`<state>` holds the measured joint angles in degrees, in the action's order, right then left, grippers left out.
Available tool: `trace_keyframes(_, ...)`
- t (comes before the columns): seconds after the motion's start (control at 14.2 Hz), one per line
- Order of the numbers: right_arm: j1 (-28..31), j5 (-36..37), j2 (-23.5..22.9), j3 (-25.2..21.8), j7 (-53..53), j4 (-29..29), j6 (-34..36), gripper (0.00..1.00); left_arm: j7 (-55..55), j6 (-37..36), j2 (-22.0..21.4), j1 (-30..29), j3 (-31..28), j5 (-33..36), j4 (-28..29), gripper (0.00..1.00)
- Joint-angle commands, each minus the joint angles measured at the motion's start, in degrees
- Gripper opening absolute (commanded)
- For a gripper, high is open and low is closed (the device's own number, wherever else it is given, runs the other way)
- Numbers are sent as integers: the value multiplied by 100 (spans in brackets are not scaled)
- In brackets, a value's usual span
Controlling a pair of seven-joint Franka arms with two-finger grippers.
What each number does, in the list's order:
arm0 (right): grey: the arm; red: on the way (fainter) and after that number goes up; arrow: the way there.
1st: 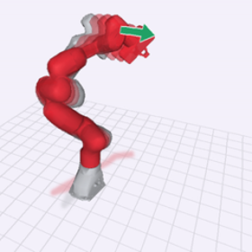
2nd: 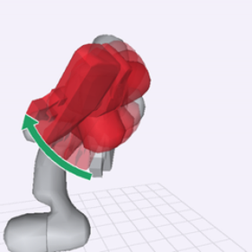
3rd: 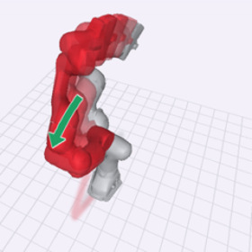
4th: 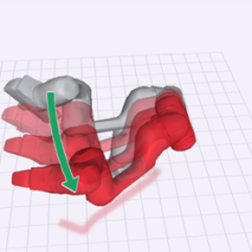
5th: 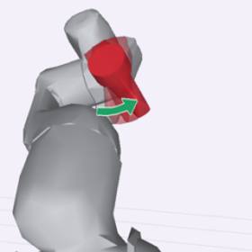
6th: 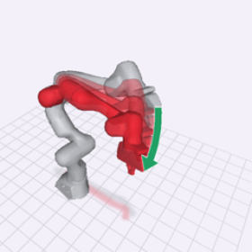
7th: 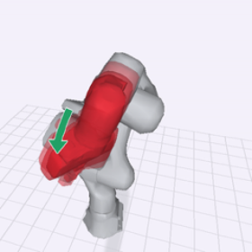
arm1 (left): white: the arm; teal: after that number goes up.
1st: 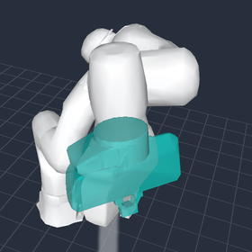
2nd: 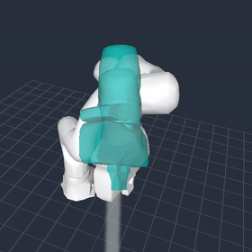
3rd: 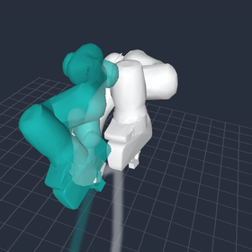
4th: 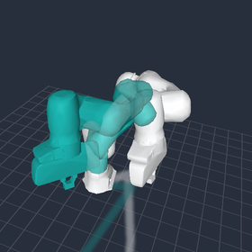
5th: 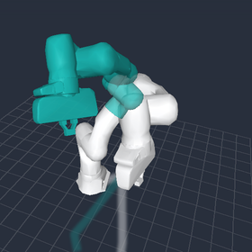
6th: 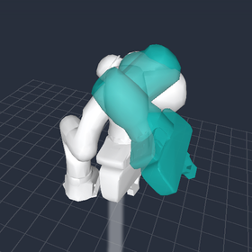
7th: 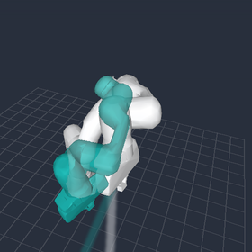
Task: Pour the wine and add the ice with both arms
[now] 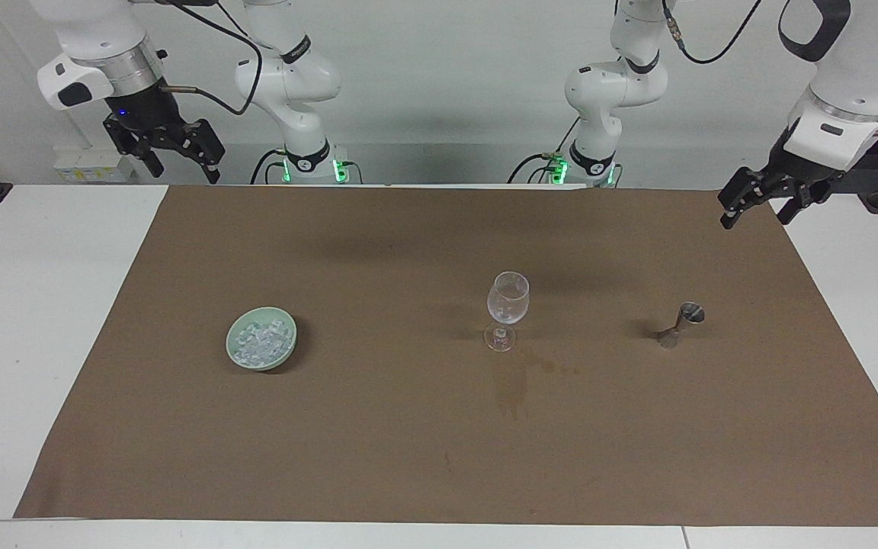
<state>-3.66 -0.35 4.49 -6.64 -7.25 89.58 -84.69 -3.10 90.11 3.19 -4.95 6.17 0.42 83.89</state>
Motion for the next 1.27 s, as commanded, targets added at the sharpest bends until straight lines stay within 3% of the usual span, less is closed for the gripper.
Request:
trace_keyframes(0.0, 23, -123, 105, -4, 92, 112, -4, 100, 20, -151, -46, 38, -37, -69, -75, 100)
trace_keyframes(1.2, 23, -123, 105, -4, 92, 112, -4, 100, -94, -134, -11, 73, -72, -86, -84, 100)
